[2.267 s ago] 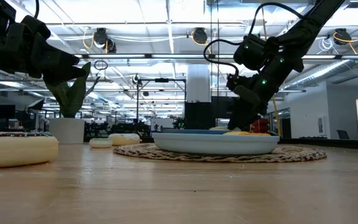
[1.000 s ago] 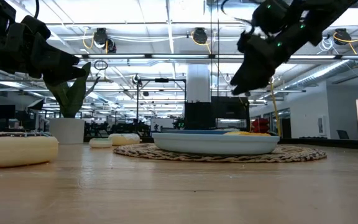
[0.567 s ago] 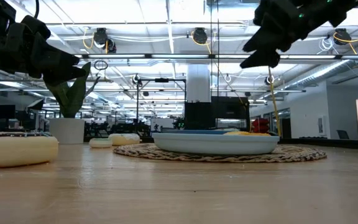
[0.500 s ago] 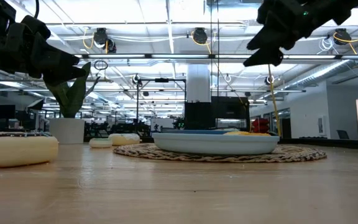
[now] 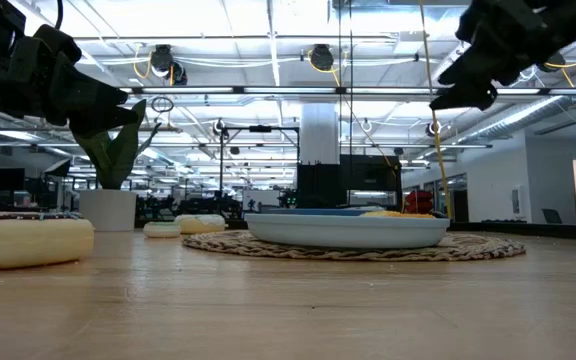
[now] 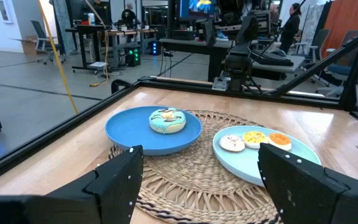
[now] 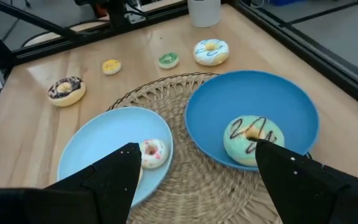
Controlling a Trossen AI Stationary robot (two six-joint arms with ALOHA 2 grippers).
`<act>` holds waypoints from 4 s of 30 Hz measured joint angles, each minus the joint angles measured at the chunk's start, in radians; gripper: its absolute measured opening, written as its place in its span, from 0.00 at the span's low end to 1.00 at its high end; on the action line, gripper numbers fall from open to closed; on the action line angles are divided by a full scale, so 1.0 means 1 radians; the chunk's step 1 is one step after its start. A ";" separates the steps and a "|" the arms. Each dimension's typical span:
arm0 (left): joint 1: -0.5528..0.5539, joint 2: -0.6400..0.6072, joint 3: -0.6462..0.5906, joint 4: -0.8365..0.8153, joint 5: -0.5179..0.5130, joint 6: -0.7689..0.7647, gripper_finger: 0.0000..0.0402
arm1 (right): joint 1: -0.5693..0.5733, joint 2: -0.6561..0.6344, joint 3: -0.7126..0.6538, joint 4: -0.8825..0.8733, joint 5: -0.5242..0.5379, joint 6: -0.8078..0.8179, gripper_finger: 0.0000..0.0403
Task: Pick & Place donuts
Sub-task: Put the big white donut on the blue plate
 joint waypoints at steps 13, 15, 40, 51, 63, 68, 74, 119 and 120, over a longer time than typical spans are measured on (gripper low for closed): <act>0.000 0.000 0.000 0.000 0.000 0.000 0.77 | 0.000 -0.369 -0.290 0.219 0.000 -0.019 0.75; 0.000 0.000 0.000 0.000 0.000 0.000 0.77 | 0.000 -0.417 -0.322 0.239 0.000 -0.028 0.75; 0.000 0.000 0.000 0.000 0.000 0.000 0.77 | 0.000 -0.603 -0.535 0.426 -0.003 -0.126 0.75; 0.000 0.000 0.000 0.000 0.000 0.000 0.77 | 0.000 -0.596 -0.537 0.428 -0.004 -0.098 0.75; 0.000 0.000 0.000 0.000 0.000 0.000 0.77 | 0.000 -0.596 -0.538 0.428 -0.004 -0.098 0.75; 0.000 0.000 0.000 0.000 0.000 0.000 0.77 | 0.000 -0.596 -0.538 0.428 -0.004 -0.098 0.75; 0.000 0.000 0.000 0.000 0.000 0.000 0.77 | 0.000 -0.596 -0.539 0.428 -0.005 -0.098 0.75; 0.317 0.763 0.307 -0.064 -0.154 -0.042 0.77 | 0.000 -0.596 -0.539 0.428 -0.005 -0.098 0.75; 0.324 0.815 0.328 -0.060 -0.153 -0.002 0.77 | 0.000 -0.596 -0.539 0.428 -0.005 -0.098 0.75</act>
